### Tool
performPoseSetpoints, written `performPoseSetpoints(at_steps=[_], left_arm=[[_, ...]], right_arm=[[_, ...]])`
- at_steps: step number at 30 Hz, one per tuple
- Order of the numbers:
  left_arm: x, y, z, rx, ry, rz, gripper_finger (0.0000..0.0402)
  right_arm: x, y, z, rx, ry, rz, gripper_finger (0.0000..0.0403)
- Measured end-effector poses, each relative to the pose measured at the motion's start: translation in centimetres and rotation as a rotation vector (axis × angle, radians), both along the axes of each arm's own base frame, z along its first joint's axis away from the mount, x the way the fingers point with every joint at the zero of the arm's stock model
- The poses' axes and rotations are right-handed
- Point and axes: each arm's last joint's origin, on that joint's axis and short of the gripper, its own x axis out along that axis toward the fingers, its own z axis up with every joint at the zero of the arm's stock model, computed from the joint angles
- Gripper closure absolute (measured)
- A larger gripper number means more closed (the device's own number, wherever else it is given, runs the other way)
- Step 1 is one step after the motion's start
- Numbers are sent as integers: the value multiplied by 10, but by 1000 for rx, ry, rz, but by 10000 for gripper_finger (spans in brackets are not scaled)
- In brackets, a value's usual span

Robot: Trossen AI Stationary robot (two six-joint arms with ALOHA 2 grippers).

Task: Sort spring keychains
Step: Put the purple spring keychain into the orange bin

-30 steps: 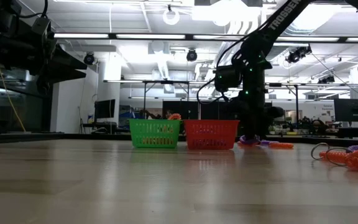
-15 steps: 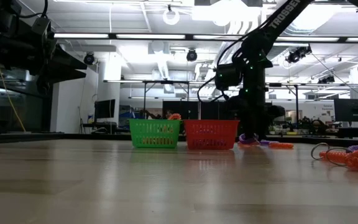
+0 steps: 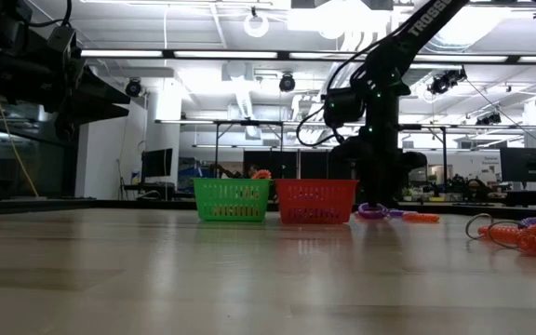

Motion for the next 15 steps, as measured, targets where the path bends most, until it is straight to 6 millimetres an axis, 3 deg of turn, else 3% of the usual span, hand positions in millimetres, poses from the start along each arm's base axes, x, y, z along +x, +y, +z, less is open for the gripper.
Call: performPoseSetpoints(at_steps=[15], left_arm=[[0,0,0,0,0,0,275]], right_arm=[[4,-4,-5,-29,-19,22,270]])
